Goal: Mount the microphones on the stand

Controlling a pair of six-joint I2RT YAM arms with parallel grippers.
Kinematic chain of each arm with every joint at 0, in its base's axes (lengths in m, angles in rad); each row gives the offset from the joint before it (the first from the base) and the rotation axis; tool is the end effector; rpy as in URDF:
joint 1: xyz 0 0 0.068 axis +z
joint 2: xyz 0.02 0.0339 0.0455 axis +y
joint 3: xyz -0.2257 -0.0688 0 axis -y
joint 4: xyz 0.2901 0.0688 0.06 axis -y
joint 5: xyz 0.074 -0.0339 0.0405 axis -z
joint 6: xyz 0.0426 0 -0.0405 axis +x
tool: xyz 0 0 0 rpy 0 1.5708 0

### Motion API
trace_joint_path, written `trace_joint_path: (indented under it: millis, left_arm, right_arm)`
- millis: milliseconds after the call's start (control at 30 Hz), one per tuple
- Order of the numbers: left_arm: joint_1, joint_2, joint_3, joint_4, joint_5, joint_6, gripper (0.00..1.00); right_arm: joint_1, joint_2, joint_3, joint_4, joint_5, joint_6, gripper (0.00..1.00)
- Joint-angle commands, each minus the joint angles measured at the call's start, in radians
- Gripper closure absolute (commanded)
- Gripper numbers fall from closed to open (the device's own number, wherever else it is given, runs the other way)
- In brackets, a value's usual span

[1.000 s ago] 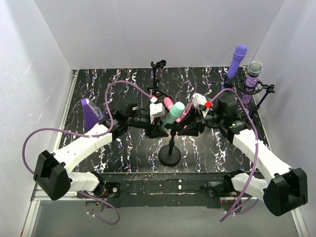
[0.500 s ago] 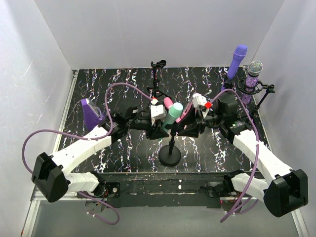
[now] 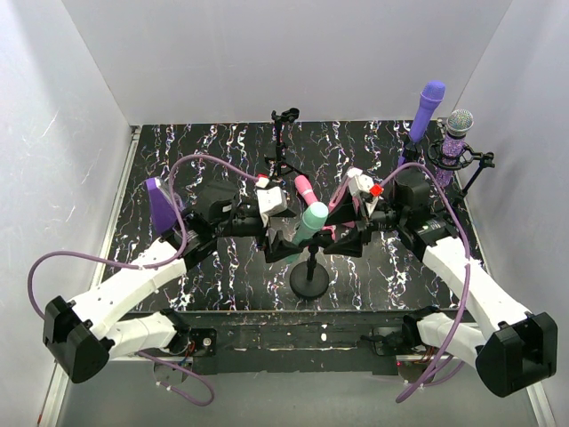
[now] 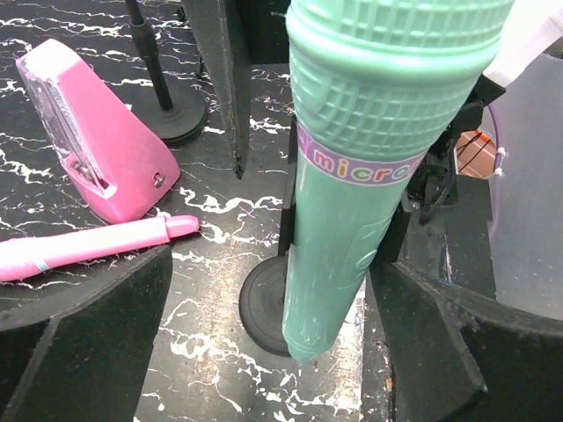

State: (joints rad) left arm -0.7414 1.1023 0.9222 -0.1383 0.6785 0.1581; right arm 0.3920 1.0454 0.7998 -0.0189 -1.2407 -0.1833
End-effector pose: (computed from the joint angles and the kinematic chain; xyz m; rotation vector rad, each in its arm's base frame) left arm 0.2150 -0.2331 0.2884 1.2546 1.4905 -1.0306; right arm 0.2503 0.1471 0.2735 -1.2945 1.2880 1.2662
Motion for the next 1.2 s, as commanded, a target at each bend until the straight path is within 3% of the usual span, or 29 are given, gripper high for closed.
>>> trace_joint_path:
  millis: [0, 200, 400, 667, 1167]
  left_arm:
    - [-0.003, -0.074, -0.020, -0.012, -0.025, -0.002, 0.02]
    - [-0.003, -0.166, -0.055, -0.066, -0.017, -0.009, 0.02]
    - [-0.003, -0.219, -0.100, 0.017, -0.049, -0.118, 0.02]
    - [-0.027, -0.127, -0.080, 0.173, -0.066, -0.150, 0.02]
    - [-0.098, -0.022, -0.037, 0.247, -0.125, -0.195, 0.04]
  right_arm:
    - [-0.010, -0.028, 0.032, -0.050, -0.022, -0.041, 0.20]
    - [-0.016, -0.038, 0.056, -0.187, -0.049, -0.180, 0.16]
    - [-0.030, -0.035, 0.059, -0.194, -0.065, -0.197, 0.14]
    - [-0.045, -0.035, 0.047, -0.162, -0.075, -0.173, 0.14]
    - [-0.053, -0.038, 0.024, -0.118, -0.078, -0.140, 0.13]
